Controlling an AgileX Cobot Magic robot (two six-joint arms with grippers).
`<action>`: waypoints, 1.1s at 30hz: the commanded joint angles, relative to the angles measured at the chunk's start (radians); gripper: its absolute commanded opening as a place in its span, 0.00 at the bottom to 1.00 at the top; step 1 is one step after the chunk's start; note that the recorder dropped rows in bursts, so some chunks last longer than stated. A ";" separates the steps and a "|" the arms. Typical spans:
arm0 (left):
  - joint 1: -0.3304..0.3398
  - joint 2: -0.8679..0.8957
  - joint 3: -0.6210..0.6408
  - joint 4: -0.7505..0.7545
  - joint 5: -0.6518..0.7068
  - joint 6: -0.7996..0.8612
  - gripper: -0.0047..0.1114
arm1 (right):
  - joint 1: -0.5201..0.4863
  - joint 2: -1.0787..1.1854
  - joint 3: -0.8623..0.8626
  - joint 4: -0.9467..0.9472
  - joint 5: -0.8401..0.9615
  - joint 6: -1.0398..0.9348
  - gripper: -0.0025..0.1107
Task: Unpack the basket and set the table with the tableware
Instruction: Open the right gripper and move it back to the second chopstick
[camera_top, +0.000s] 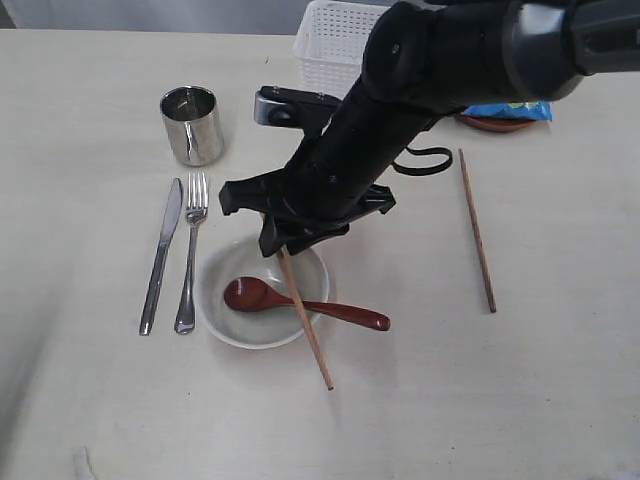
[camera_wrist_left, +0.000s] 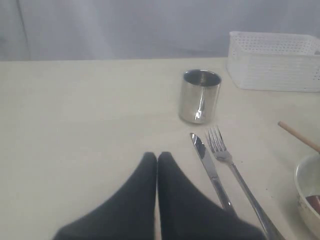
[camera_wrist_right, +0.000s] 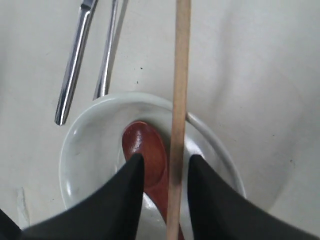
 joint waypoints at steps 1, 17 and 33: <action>-0.008 -0.003 0.003 -0.001 -0.002 -0.001 0.04 | -0.002 -0.089 -0.004 -0.065 0.009 -0.016 0.29; -0.008 -0.003 0.003 -0.001 -0.002 -0.001 0.04 | -0.459 -0.167 -0.019 -0.296 0.090 0.065 0.29; -0.008 -0.003 0.003 0.004 -0.002 -0.003 0.04 | -0.546 0.183 -0.019 -0.329 -0.020 0.066 0.29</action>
